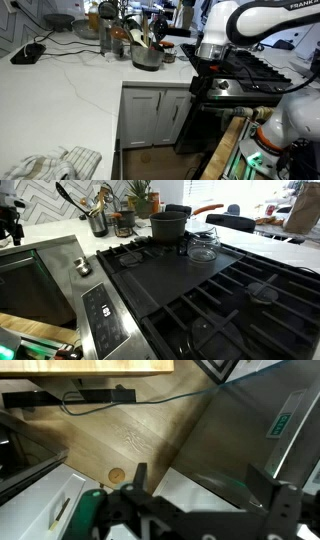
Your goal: Remove the black slotted ladle from the holder and put it on top of the black pot
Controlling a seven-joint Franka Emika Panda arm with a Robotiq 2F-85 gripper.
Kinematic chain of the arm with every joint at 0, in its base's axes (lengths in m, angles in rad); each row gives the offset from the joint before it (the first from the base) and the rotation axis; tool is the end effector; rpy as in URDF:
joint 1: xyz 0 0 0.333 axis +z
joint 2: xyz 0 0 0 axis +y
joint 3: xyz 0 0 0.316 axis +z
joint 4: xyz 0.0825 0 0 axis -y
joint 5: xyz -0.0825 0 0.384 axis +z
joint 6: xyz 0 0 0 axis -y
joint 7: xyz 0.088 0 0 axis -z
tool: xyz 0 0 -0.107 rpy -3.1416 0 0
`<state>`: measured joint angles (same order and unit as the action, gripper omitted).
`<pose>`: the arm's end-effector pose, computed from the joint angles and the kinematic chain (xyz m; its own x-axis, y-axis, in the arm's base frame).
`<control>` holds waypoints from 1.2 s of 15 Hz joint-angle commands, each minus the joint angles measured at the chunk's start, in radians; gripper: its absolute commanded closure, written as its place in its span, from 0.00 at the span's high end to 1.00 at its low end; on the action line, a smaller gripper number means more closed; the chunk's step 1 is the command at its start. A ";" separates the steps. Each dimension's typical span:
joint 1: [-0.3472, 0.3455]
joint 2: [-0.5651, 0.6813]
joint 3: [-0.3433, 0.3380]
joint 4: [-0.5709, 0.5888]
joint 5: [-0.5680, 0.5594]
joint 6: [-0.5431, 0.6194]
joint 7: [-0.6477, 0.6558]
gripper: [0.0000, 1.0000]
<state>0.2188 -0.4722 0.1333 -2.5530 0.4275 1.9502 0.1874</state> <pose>0.3492 0.1577 0.4210 0.9782 -0.0101 -0.2075 -0.0675 -0.9601 -0.2715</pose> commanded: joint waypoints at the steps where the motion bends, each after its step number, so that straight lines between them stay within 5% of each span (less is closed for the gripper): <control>1: -0.014 0.000 0.012 0.001 0.005 -0.004 -0.005 1.00; 10: -0.024 0.010 0.020 0.018 -0.006 0.022 0.018 1.00; 18: -0.157 -0.024 0.089 0.254 -0.320 0.040 0.272 1.00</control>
<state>0.1250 -0.4750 0.1933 -2.3697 0.2205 2.0231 0.3691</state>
